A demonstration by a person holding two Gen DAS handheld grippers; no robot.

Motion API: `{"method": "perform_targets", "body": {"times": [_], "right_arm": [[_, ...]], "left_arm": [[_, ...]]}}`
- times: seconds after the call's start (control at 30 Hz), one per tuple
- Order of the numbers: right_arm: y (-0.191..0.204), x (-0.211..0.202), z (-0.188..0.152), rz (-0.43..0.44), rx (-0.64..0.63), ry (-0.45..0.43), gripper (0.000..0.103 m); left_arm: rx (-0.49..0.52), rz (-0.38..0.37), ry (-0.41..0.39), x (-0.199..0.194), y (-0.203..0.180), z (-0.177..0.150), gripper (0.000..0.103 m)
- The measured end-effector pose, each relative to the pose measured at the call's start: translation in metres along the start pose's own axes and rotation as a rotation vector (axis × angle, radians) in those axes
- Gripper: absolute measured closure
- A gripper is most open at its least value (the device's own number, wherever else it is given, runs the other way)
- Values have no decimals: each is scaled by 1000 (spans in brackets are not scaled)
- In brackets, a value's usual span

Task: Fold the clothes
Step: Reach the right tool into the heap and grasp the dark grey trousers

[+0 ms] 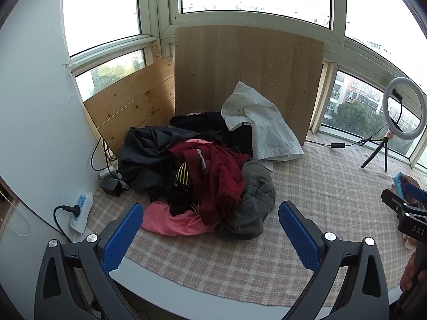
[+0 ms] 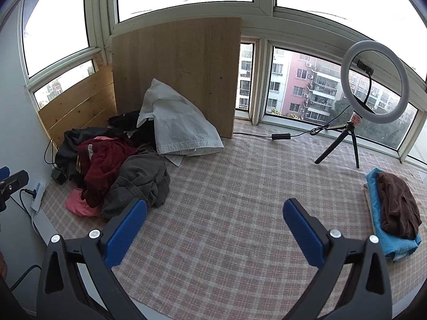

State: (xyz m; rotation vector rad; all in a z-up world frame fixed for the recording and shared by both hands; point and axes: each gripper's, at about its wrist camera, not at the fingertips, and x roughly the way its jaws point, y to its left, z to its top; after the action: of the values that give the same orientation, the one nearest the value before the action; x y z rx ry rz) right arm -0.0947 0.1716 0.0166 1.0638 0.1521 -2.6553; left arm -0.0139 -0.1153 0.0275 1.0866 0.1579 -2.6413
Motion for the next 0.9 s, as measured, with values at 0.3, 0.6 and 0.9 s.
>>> {"method": "perform_targets", "body": {"times": [0.3, 0.6, 0.9], "right_arm": [[72, 30, 31, 61, -36, 5, 0], [159, 67, 59, 157, -123, -3, 0], [254, 137, 87, 318, -281, 91, 0]], "left_arm": [[-25, 44, -17, 14, 67, 15, 1], [-52, 78, -22, 33, 128, 26, 1], [-162, 114, 9, 56, 208, 17, 1]]}}
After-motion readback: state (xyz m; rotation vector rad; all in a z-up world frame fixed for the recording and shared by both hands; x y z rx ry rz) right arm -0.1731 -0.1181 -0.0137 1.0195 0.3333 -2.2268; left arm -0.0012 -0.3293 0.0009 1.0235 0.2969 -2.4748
